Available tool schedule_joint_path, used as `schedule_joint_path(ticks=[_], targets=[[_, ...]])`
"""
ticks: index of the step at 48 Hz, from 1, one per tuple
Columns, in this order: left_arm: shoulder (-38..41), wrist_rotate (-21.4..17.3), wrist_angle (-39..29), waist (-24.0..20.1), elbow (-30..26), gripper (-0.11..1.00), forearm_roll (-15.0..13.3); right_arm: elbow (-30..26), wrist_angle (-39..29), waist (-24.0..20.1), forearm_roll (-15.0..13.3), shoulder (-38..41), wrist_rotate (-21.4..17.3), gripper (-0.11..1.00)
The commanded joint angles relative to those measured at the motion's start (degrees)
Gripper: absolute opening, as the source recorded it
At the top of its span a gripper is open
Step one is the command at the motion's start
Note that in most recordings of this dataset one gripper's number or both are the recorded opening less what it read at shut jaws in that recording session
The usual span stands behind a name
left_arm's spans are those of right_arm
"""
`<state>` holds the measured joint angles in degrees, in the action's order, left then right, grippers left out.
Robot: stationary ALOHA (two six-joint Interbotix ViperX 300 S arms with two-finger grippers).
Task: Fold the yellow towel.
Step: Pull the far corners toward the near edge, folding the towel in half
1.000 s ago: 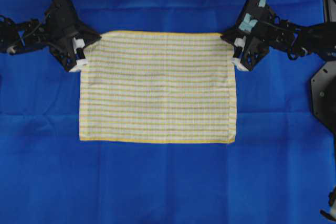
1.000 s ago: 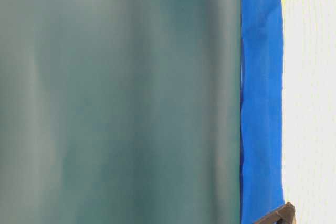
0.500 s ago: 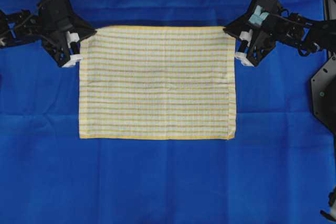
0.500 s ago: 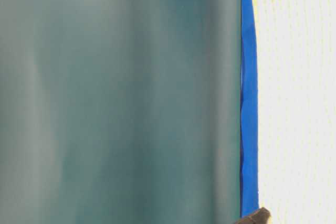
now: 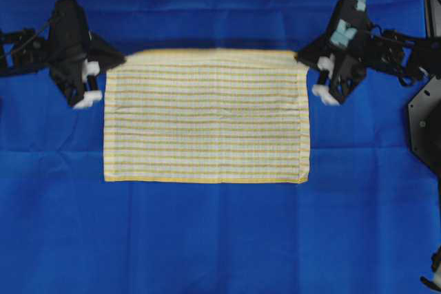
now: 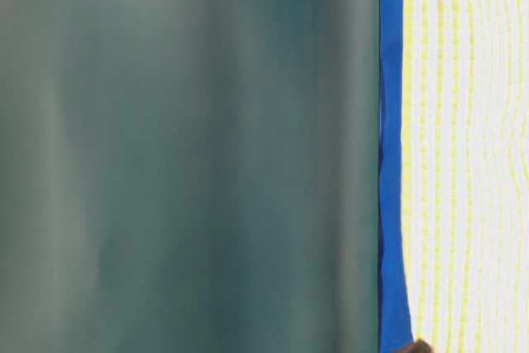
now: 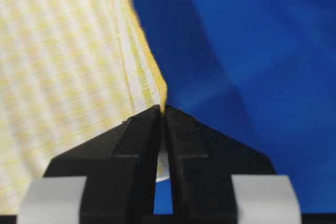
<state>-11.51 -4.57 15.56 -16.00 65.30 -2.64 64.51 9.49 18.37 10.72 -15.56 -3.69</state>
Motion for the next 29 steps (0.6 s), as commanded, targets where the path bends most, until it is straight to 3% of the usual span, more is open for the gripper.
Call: schedule_joint_path(ticks=[1, 11, 21, 29], targets=[[-3.3, 2.2, 0.3, 3.3, 1.0, 0.03, -0.3, 0.7, -0.4, -3.6, 1.3, -3.1, -1.3, 0.03], [-6.3, 8.1, 0.3, 14.0, 3.5, 0.03, -0.1, 3.2, -0.4, -13.7, 4.4, -6.6, -5.1, 0.03], [-5.3, 12.8, 0.5, 23.6, 2.8, 0.03, -0.3, 2.8, -0.3, -22.4, 8.3, -5.4, -5.9, 0.03], [-3.3, 15.1, 0.3, 27.2, 1.1, 0.03, -0.3, 1.8, 0.0, -26.7, 11.0, -3.4, -5.9, 0.03]])
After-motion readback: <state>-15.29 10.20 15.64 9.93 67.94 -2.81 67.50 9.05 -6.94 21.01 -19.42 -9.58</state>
